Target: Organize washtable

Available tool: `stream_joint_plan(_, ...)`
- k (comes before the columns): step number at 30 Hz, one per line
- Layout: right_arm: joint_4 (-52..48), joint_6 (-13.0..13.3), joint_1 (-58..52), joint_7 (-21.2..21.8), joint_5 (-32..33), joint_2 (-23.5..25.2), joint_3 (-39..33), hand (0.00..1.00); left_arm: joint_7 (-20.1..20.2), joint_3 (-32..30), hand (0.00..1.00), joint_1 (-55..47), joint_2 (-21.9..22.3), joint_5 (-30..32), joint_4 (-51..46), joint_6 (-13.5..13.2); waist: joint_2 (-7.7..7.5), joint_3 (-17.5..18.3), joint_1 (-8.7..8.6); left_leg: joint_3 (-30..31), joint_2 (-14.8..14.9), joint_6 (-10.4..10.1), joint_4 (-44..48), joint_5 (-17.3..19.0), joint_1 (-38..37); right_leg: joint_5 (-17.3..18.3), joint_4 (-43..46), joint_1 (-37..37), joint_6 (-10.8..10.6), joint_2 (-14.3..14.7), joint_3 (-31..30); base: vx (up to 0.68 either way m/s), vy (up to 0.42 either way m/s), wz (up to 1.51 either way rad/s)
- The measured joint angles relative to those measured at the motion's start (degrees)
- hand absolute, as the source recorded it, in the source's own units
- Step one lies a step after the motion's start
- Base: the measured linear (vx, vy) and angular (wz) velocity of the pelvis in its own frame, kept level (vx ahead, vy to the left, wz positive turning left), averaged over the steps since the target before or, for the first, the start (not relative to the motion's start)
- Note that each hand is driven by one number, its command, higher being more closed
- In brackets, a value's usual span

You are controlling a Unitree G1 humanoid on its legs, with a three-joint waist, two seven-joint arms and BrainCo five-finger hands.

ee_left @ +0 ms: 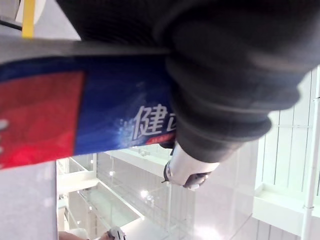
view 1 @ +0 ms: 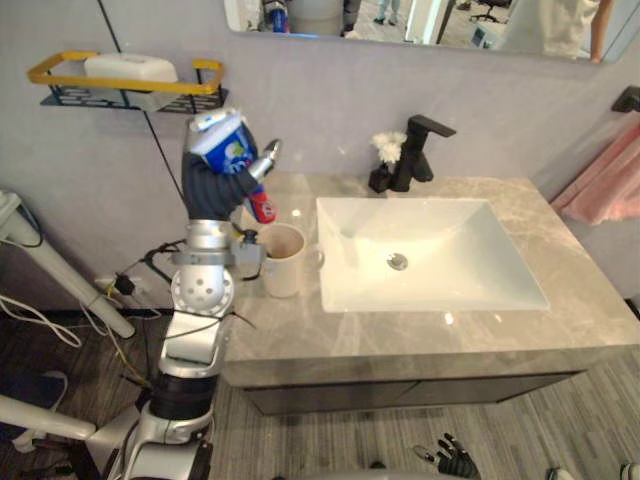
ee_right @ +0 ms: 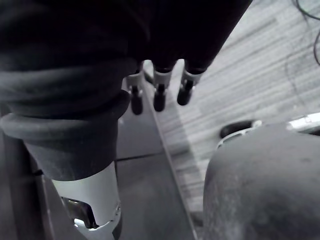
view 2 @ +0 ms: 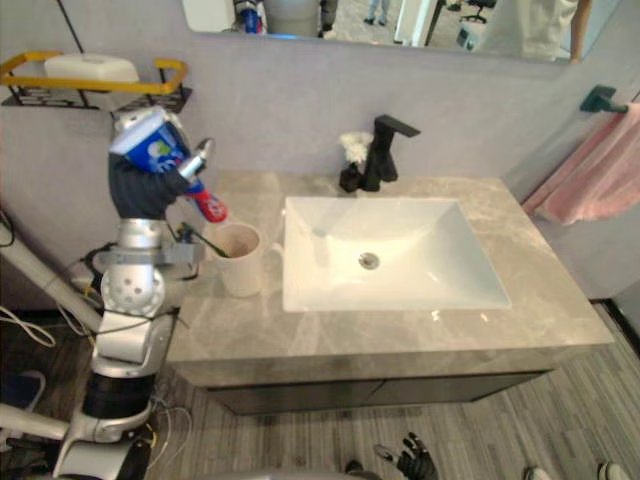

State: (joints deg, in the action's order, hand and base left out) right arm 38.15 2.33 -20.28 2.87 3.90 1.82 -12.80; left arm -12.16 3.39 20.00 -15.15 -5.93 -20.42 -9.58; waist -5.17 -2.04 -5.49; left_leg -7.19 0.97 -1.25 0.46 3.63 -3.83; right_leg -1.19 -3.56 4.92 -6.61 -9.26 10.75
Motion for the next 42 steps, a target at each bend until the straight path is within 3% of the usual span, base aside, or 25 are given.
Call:
stream_joint_plan(14, 1.58, -0.09, 0.44, -0.02, 0.00, -0.05, 0.33, 0.00, 2.21, 3.89, 1.00, 0.07, 2.93, -0.78, -0.52, -0.44, 0.05, 0.02, 0.03, 0.39, -0.03, 0.00, 0.15, -0.01, 0.08, 0.00, 0.00, 0.19, 0.00, -0.02, 0.27, 0.00, 0.000, 0.00)
stream_joint_plan(36, 1.59, -0.12, 0.41, -0.05, 0.02, 0.02, 0.24, 0.00, 3.32, 3.86, 1.00, -1.78, 4.80, -0.01, 5.42, 0.63, -0.06, 0.00, 0.00, -0.23, 0.06, -0.01, -0.15, 0.01, 1.10, 0.01, 0.00, -1.16, 0.00, 0.04, -0.09, 0.00, 0.000, 0.00)
stream_joint_plan(37, 1.59, -0.12, 0.41, -0.04, 0.02, 0.02, 0.25, 0.00, 3.32, 3.86, 0.00, -1.85, 4.80, 0.00, 5.42, 0.63, -0.06, 0.00, 0.01, -0.23, 0.06, -0.01, -0.15, 0.01, 1.11, 0.01, 0.00, -1.17, 0.00, 0.04, -0.09, 0.00, 0.000, 0.00)
stream_joint_plan(42, 1.59, -0.12, 0.40, -0.02, 0.02, 0.05, 0.25, 0.00, 3.32, 3.82, 0.00, -3.14, 4.81, 0.14, 6.41, 0.64, -0.15, 0.02, 0.02, -0.39, 0.10, -0.02, -0.15, 0.02, 1.05, 0.01, 0.00, -1.17, 0.00, 0.05, -0.20, -0.03, -0.021, -0.01)
